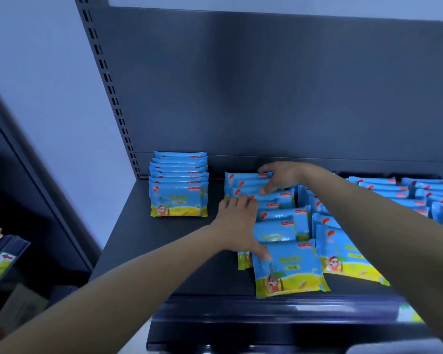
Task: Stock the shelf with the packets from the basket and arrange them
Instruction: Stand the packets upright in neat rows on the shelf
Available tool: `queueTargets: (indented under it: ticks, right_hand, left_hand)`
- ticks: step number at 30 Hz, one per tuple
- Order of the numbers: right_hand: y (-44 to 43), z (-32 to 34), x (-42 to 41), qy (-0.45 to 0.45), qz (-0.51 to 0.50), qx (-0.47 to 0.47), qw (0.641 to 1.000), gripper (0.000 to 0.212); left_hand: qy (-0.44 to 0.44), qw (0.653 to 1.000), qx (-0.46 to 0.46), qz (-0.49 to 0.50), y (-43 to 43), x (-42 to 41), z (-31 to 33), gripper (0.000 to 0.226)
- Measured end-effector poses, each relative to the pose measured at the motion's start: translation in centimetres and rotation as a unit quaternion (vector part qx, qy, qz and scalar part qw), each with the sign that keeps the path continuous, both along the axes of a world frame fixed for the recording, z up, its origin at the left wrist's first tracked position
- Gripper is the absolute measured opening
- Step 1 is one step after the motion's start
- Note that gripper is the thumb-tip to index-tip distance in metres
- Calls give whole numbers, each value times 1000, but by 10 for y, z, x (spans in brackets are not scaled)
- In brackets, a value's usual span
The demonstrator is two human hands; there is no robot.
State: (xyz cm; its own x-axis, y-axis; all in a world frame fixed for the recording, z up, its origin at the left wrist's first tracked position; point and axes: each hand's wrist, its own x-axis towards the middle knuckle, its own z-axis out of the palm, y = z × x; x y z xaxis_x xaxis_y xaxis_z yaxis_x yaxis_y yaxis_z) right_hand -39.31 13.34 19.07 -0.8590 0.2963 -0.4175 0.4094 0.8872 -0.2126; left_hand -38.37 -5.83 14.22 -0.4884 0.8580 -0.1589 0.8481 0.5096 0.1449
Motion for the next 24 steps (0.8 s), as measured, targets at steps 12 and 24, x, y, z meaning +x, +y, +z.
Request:
queueTargets:
  ticks: [12, 24]
  right_hand:
    - [11, -10, -30, -65, 45, -35, 996, 68]
    - [10, -8, -37, -128, 81, -59, 987, 65]
  left_hand:
    - [-34, 997, -33, 67, 22, 5, 10, 111]
    - [-27, 996, -7, 79, 25, 23, -3, 131]
